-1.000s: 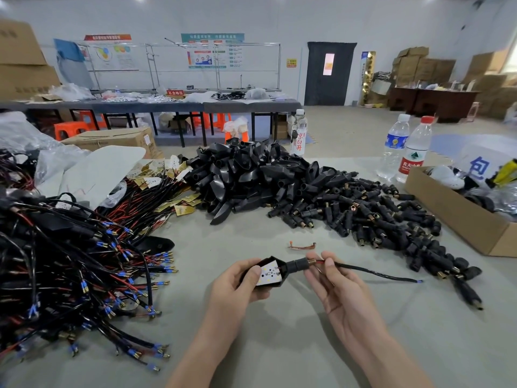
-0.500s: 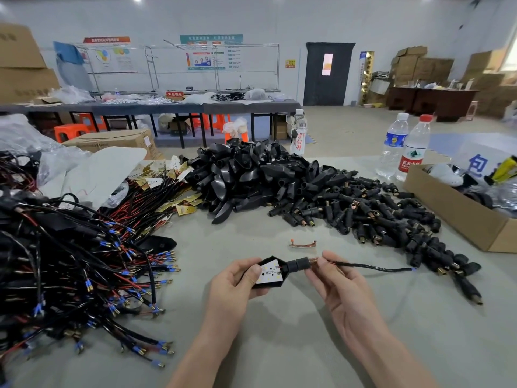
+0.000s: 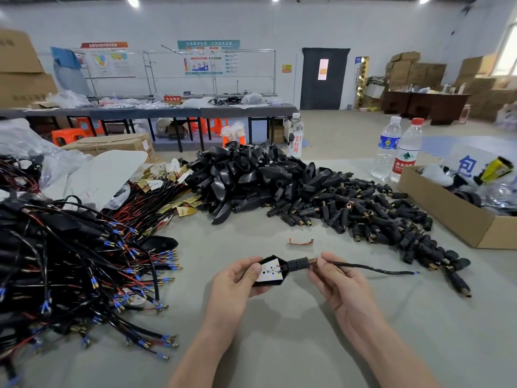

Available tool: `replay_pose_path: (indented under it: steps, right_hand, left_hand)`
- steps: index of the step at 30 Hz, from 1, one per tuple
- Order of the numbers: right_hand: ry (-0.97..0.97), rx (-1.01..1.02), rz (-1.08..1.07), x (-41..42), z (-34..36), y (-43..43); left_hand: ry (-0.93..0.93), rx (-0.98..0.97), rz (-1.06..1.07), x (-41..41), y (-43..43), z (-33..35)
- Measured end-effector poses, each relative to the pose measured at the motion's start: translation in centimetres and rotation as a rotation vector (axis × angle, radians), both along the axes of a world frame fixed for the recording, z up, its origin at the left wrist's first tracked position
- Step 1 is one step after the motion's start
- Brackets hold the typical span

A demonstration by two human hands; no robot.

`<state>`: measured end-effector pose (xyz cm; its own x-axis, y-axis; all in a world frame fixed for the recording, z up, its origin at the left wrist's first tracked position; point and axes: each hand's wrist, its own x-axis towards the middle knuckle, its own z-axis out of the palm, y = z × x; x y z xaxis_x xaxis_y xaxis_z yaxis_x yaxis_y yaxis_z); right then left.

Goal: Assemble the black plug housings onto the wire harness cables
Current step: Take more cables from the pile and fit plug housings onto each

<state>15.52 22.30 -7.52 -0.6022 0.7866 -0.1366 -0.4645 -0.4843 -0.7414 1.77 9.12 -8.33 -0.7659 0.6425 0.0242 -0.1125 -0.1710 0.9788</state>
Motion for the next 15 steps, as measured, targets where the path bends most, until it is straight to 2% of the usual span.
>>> replay_pose_path:
  steps: [4,7,9,11,15]
  right_hand:
    - [-0.040,0.026,-0.014,0.0,0.0,-0.2]
    - [0.006,0.005,-0.050,-0.5,0.2,-0.8]
    - [0.083,-0.055,-0.072,-1.2,0.3,-1.8]
    - [0.113,-0.112,-0.068,-2.6,0.5,-3.6]
    - [0.021,-0.097,0.063,-6.0,1.0,-8.6]
  left_hand:
    - [-0.111,0.063,0.025,-0.1,0.3,-0.1]
    - [-0.452,0.259,-0.050,-0.2,0.2,0.8]
    - [-0.572,0.392,-0.132,0.1,-0.1,1.6]
    - [-0.502,0.403,-0.181,0.9,-0.2,2.3]
    - [-0.230,0.101,-0.028,2.4,-0.6,2.4]
